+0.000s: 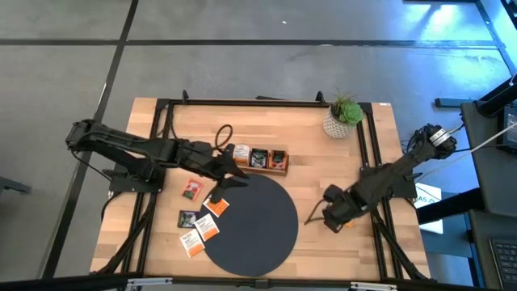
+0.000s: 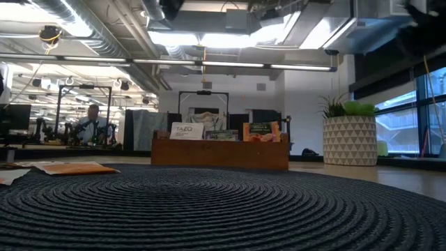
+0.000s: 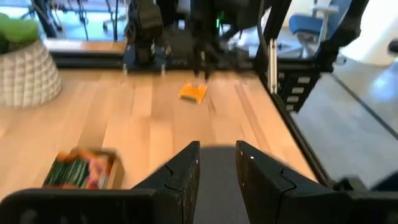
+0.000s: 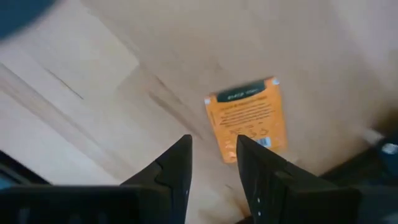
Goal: Pick & Place Tea
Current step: Put the orange tea bag into the right of the wooden organizer
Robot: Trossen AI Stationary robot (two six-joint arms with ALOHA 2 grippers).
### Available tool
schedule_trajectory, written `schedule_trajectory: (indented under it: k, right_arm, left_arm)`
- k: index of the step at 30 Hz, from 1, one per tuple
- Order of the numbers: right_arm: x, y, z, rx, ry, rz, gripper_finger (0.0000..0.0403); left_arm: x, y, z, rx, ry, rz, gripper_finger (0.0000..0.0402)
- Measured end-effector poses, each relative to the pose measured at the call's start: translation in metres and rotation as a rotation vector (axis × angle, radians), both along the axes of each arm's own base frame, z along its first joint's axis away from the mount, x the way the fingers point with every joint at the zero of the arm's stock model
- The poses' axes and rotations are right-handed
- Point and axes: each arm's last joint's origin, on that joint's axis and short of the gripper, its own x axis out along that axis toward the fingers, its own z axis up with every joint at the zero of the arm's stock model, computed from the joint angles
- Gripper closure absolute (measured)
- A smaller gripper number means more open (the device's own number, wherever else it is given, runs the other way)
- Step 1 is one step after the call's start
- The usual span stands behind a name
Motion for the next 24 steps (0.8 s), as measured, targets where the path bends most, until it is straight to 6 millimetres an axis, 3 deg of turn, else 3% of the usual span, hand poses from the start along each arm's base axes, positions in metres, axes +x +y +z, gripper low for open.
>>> schedule_trajectory:
  k: [4, 13, 19, 24]
  right_arm:
    - [-0.011, 0.003, -0.025, -0.005, 0.01, 0.008, 0.0274]
    - [-0.035, -0.012, -0.068, -0.073, 0.07, 0.009, 0.0274]
    - [-0.031, -0.011, -0.08, -0.049, -0.078, 0.044, 0.0274]
    - [-0.018, -0.009, -0.08, -0.156, -0.304, 0.094, 0.0274]
  left_arm:
    - [0.018, -0.003, -0.007, -0.009, -0.056, -0.001, 0.03]
    - [0.049, -0.009, -0.027, -0.004, -0.121, -0.009, 0.0303]
    - [0.066, -0.026, -0.043, -0.058, -0.174, 0.012, 0.03]
    - [0.076, -0.05, -0.067, -0.013, -0.149, 0.063, 0.0303]
